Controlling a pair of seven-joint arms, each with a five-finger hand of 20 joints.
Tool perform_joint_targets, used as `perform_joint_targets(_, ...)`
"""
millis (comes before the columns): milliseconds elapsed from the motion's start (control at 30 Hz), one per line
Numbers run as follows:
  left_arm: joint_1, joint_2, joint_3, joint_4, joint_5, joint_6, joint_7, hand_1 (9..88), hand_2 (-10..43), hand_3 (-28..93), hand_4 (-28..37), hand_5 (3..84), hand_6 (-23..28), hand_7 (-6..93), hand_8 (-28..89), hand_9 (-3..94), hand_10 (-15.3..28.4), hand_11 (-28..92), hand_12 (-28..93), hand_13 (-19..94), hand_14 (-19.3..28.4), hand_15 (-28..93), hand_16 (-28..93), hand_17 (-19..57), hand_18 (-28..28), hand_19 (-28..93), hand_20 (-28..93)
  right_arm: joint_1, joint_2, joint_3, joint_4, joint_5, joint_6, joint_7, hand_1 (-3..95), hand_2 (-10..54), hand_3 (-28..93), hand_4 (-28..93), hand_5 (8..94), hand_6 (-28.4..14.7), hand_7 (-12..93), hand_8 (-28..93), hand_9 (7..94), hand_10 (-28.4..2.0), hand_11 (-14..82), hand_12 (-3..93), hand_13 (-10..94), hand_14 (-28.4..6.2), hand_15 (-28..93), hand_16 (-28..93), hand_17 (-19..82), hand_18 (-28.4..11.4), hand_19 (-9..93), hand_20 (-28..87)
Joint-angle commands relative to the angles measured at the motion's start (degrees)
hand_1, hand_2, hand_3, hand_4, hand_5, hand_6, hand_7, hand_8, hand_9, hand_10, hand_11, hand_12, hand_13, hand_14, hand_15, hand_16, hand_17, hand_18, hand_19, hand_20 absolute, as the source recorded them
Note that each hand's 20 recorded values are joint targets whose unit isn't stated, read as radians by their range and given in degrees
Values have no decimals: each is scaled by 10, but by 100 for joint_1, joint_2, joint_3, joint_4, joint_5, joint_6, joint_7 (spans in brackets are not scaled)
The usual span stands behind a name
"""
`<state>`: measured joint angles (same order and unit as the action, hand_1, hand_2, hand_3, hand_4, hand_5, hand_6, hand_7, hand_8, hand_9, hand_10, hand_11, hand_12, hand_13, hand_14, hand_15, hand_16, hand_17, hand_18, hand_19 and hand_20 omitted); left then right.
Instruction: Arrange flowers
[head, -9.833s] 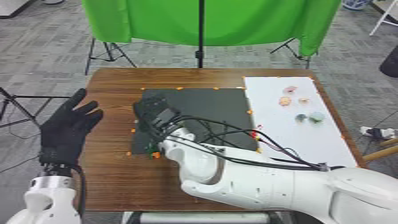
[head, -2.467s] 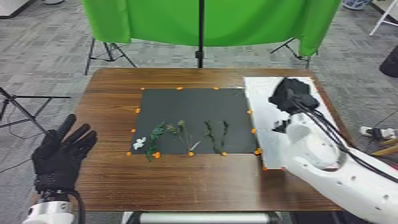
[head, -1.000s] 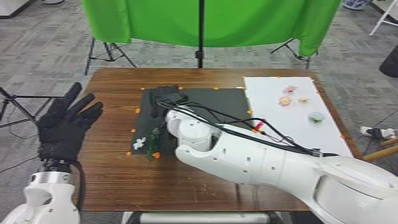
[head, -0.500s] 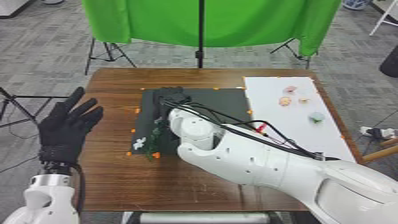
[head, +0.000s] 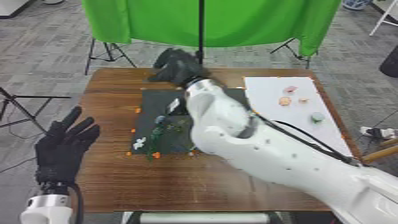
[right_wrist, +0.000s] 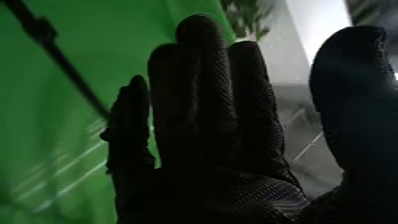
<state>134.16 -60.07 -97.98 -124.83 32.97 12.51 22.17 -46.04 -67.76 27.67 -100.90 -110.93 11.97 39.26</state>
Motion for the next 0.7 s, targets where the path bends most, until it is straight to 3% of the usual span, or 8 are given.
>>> perform_joint_targets(33,203,-48,28,-19,-65,67,172,164,97,776,-283,354,78,94,-91,329,203,242,107,205,281,572,-111,-84,284,536,182,-1416,2175,1402,-693,795,683,-403,347,-92,715,-283,580,11,143,-126,670,-139,328,157,552,-114,716,153,160,-219,769,489)
perform_joint_targets(100,186,32,75,-12,-128,83,279,163,97,777,-283,367,64,86,-92,331,199,237,104,205,280,571,-112,-84,284,535,182,-1804,2421,1833,-847,937,704,-301,338,-86,749,-282,577,10,147,-127,659,-139,326,158,535,-116,712,145,152,-215,761,481)
perform_joint_targets(133,176,-2,73,-4,-114,42,235,163,97,777,-283,371,61,84,-92,332,196,234,103,206,280,571,-112,-84,284,534,183,-2033,2587,1977,-911,867,843,-225,336,-84,756,-282,578,11,148,-128,655,-138,326,157,530,-117,711,143,148,-215,759,480)
perform_joint_targets(300,185,220,174,-8,-319,183,478,164,94,774,-283,368,56,76,-90,334,193,226,101,207,280,569,-111,-83,284,533,183,-2855,3141,2633,-1041,401,1120,244,332,-85,763,-282,572,13,152,-132,630,-146,307,150,515,-125,709,136,145,-216,757,477)
perform_joint_targets(400,145,141,176,-9,-235,121,375,162,94,774,-283,364,58,75,-88,334,194,225,102,207,280,566,-111,-83,284,533,184,-3101,3314,2867,-951,205,1125,595,330,-84,761,-283,563,14,152,-133,601,-150,282,144,508,-129,711,132,147,-217,759,476)
perform_joint_targets(533,139,78,239,-12,-225,161,307,162,94,774,-283,359,65,74,-86,334,196,226,104,207,280,566,-110,-82,284,533,185,-3002,3519,2655,-434,-218,1178,667,330,-86,763,-283,556,11,153,-133,576,-157,247,138,517,-126,716,125,169,-210,771,471)
perform_joint_targets(600,103,94,306,-7,-252,161,311,161,94,774,-283,356,68,74,-85,334,198,227,104,206,280,566,-110,-83,284,533,185,-3005,3561,2601,-262,-547,1021,1051,333,-87,774,-283,553,10,153,-133,563,-159,230,136,523,-124,718,121,184,-207,778,463)
perform_joint_targets(700,93,27,277,-13,-159,85,235,162,96,773,-283,355,71,75,-85,333,200,228,106,205,280,565,-109,-83,284,533,185,-3248,3561,2799,-131,-799,633,1285,332,-90,778,-283,549,9,154,-134,543,-163,209,135,523,-126,721,118,193,-209,789,453)
